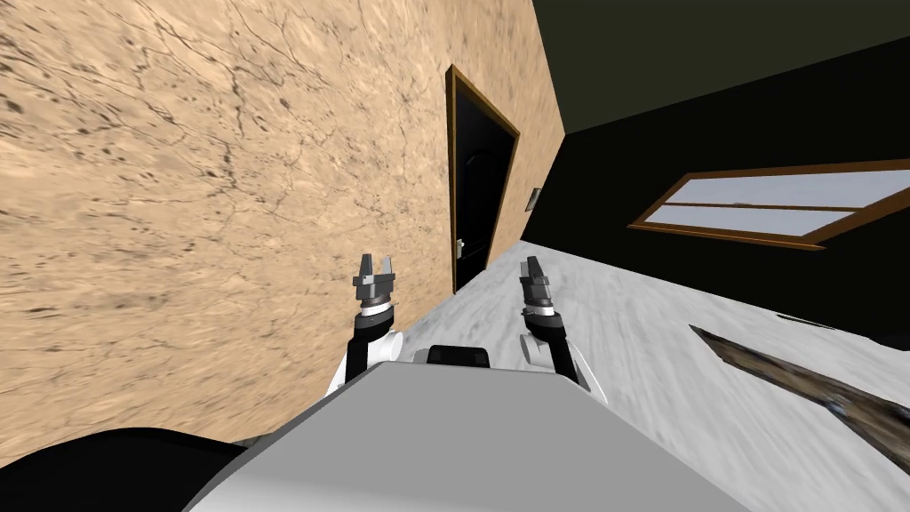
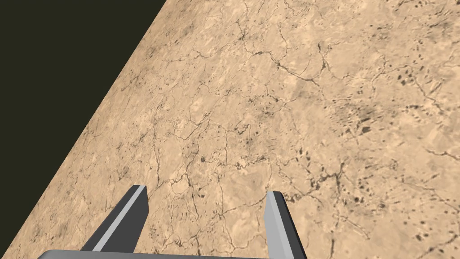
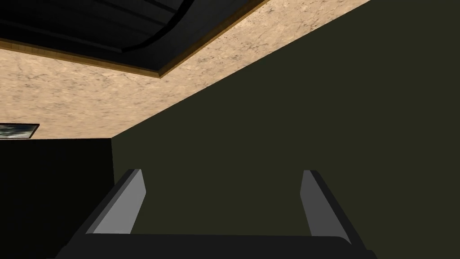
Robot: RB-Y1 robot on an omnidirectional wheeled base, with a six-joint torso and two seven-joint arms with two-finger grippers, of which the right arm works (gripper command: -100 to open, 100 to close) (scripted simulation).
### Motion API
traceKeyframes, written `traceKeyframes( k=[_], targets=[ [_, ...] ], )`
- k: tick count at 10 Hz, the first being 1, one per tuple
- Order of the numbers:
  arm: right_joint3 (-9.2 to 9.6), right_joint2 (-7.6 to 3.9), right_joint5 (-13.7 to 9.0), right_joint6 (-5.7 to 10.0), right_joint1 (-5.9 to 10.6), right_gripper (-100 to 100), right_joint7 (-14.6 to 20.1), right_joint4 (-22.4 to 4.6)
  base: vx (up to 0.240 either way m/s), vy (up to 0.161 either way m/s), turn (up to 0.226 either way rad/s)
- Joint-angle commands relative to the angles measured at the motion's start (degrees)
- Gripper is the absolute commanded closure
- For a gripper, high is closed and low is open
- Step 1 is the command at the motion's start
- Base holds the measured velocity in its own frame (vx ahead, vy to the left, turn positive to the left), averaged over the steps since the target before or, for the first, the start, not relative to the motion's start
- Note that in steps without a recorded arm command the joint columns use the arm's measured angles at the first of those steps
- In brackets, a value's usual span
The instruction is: Pull the door open
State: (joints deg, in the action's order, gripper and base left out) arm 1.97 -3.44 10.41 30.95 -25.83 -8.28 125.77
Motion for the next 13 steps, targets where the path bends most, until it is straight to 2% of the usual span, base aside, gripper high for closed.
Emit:
traceKeyframes(
  k=[1,2,8,9,13],
  targets=[
    [0.15,-0.48,1.5,0.36,0.44,-100,-0.9,-1.6,0.107,-0.036,0.051],
    [0.14,-0.98,3.1,0.64,1.36,-100,-1.7,-3.6,0.125,-0.033,0.078],
    [0.12,-2.5,8.0,1.53,4.3,-100,-4.2,-9.9,0.11,-0.017,0.045],
    [0.11,-3.0,9.8,1.85,5.36,-100,-5.2,-12.2,0.143,-0.023,0.077],
    [0.09,-4.0,13.5,2.51,7.53,-100,-7.1,-16.8,0.109,-0.025,0.056]
  ],
)
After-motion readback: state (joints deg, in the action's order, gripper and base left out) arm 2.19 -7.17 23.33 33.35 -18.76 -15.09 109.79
